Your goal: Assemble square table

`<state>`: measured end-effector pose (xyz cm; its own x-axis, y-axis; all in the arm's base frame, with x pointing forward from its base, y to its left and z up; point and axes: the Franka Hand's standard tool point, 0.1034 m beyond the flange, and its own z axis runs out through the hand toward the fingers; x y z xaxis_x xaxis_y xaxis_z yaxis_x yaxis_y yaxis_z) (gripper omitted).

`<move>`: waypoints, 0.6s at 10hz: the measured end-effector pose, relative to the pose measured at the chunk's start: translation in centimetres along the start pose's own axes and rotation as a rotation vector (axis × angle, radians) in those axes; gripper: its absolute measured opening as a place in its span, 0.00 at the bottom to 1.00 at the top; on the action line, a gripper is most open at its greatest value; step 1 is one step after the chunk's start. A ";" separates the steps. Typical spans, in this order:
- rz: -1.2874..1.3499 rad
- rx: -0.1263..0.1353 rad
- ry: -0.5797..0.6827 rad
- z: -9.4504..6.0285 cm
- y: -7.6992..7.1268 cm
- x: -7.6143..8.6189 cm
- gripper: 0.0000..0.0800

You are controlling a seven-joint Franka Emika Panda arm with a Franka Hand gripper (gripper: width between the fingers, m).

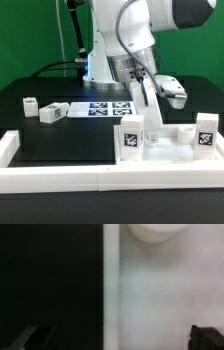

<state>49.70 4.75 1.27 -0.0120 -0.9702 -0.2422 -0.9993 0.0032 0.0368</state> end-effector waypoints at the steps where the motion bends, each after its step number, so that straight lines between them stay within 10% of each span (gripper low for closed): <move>1: 0.000 0.000 0.000 0.0 0.0 0.0 0.66; 3: 0.000 -0.001 0.000 0.0 0.0 0.0 0.31; 6: 0.002 -0.010 -0.003 0.1 0.4 0.0 0.08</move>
Offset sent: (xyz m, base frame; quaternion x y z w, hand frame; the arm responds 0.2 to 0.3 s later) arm 0.0000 0.0000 0.0000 0.0000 0.0000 0.0000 1.0000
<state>49.27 4.80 1.15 -0.0139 -0.9694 -0.2453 -0.9989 0.0025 0.0467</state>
